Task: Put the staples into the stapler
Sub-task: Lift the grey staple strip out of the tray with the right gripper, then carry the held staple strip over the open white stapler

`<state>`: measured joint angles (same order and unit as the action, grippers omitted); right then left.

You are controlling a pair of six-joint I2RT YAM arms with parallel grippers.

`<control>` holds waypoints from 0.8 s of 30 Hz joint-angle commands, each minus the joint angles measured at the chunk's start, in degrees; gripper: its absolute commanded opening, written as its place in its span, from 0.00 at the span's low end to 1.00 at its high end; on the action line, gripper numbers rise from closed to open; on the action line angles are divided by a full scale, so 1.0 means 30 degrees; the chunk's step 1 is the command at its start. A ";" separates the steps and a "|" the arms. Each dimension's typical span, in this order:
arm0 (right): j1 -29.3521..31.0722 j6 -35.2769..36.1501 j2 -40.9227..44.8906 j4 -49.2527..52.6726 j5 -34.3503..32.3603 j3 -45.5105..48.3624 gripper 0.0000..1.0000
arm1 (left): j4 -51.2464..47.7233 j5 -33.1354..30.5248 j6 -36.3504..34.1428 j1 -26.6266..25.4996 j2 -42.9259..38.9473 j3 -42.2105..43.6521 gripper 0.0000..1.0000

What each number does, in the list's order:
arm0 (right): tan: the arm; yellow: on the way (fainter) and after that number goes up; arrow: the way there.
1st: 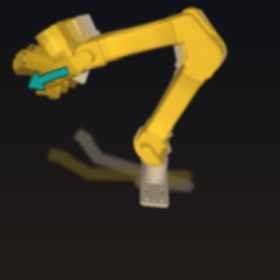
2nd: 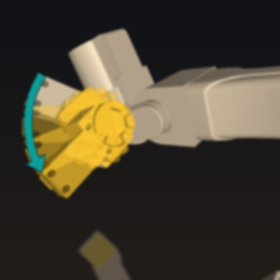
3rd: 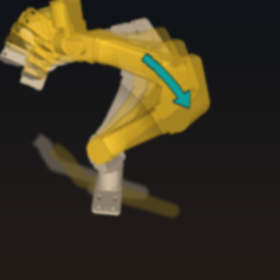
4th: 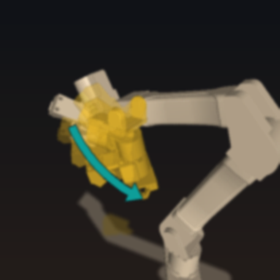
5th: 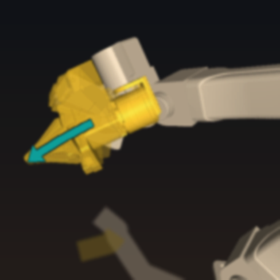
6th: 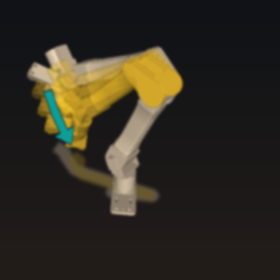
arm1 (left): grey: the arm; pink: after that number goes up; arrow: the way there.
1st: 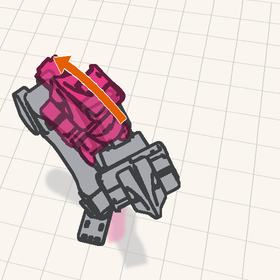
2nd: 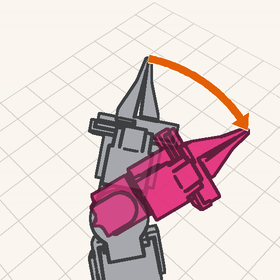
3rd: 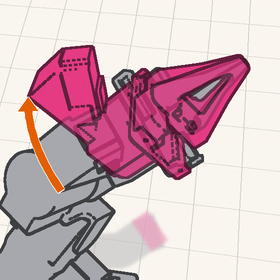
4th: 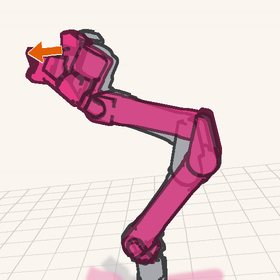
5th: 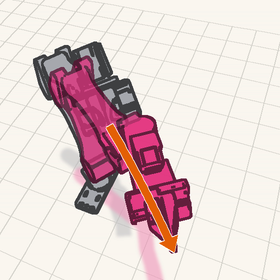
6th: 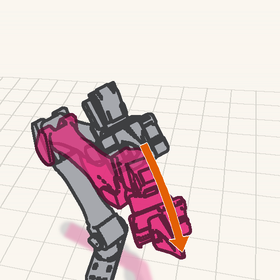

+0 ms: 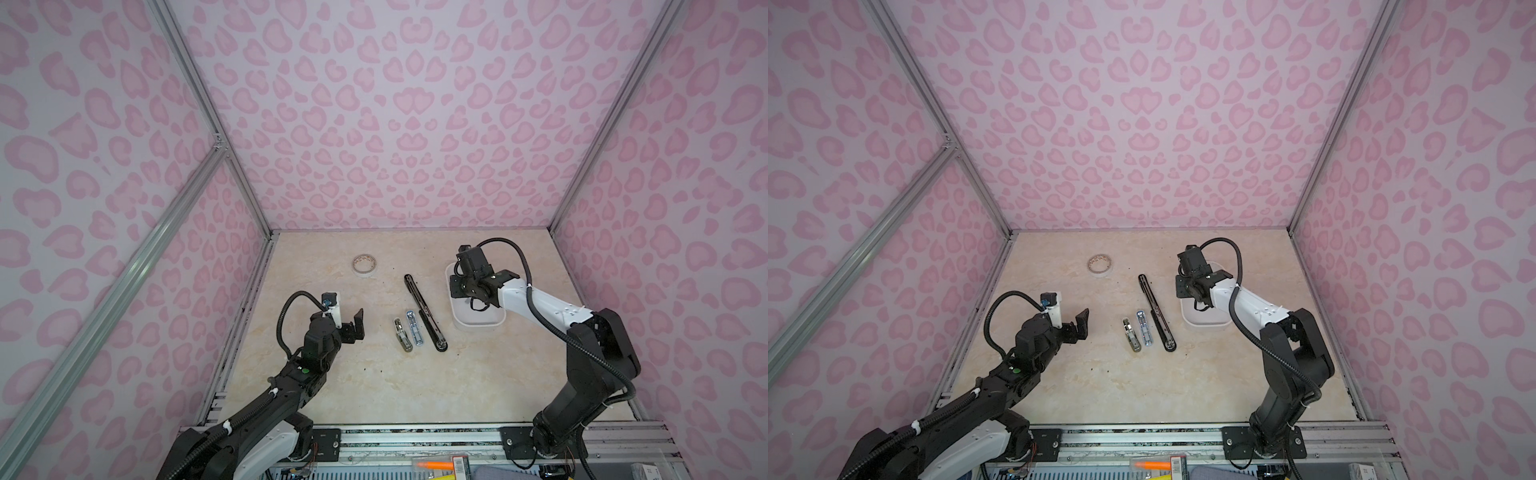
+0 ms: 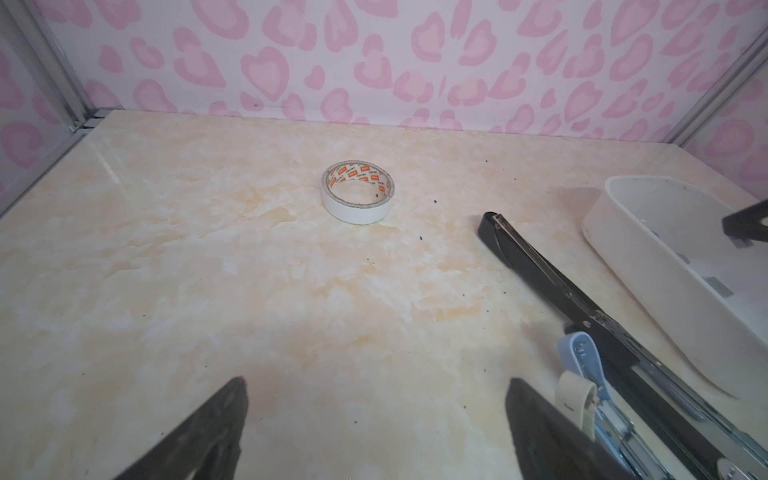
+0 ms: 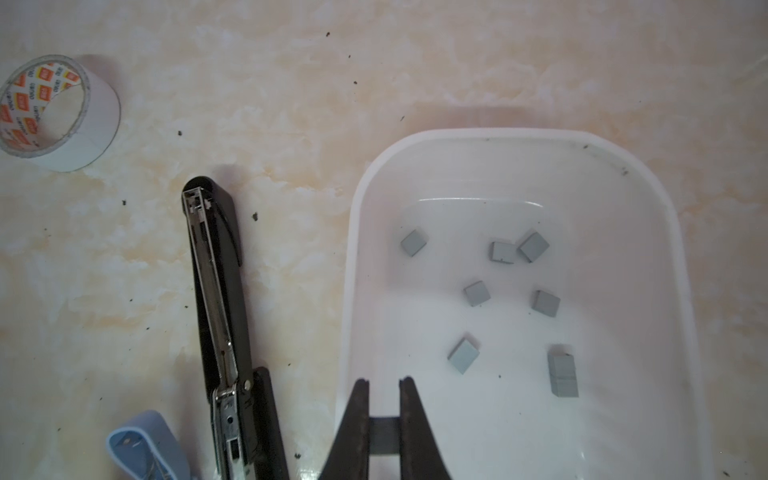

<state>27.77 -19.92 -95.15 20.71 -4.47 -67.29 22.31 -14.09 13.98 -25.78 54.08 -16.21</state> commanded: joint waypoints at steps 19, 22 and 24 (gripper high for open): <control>0.8374 -0.1571 0.2330 -0.2551 -0.1441 0.4308 0.10 | -0.0220 -0.1704 0.1438 0.0030 -0.6002 0.2742 0.97; 0.9194 -0.1814 0.1690 -0.2683 -0.1659 0.4064 0.10 | -0.0228 -0.1628 0.1442 0.0015 -0.6167 0.2779 0.97; 0.9642 -0.1911 0.1171 -0.2763 -0.1849 0.3747 0.10 | -0.0146 -0.1380 0.1366 0.0034 -0.6026 0.2766 0.97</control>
<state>55.42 -24.45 -90.21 13.87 -8.29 -55.20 20.71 -18.39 17.93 -25.67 35.92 -8.05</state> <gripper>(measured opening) 0.101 0.974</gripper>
